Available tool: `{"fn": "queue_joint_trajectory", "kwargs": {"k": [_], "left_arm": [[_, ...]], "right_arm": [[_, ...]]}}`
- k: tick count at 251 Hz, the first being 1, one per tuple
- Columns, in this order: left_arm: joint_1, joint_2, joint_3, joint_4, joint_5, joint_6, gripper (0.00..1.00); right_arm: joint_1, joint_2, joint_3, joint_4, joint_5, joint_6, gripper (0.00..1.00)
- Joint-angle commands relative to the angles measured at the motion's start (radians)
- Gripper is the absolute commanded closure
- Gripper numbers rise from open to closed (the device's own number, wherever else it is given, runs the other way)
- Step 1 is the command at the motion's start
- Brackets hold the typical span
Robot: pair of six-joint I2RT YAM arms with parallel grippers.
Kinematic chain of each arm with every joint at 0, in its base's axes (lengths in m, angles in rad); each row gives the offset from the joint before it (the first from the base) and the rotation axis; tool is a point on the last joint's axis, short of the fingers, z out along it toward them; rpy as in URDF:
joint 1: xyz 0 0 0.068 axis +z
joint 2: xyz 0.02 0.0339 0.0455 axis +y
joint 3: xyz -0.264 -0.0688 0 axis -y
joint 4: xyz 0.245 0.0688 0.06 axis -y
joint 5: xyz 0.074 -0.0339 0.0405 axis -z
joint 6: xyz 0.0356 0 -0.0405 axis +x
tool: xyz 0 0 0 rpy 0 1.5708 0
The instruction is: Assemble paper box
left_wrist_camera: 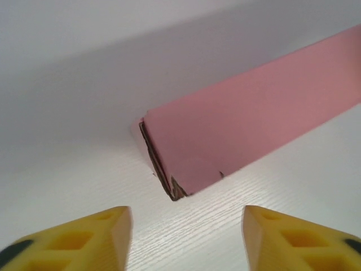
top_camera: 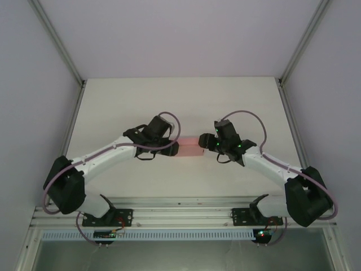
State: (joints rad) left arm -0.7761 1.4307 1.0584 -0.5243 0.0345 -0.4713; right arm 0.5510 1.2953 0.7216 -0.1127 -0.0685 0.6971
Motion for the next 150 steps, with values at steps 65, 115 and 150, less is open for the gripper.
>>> {"fn": "queue_joint_trajectory", "kwargs": {"k": [65,115,150], "left_arm": [[0.166,-0.01,-0.026,0.147,0.249,-0.138,0.22],[0.234,0.053,-0.145,0.307,0.413,-0.144,0.33],[0.263,0.103,-0.276,0.46,0.469,-0.156,0.45]], "right_arm": [[-0.002,0.028,-0.053,-0.078,-0.001,0.029,0.45],[-0.008,0.042,-0.066,-0.069,-0.001,0.044,0.44],[-0.026,0.054,-0.111,-0.011,-0.034,0.037,0.51]]}}
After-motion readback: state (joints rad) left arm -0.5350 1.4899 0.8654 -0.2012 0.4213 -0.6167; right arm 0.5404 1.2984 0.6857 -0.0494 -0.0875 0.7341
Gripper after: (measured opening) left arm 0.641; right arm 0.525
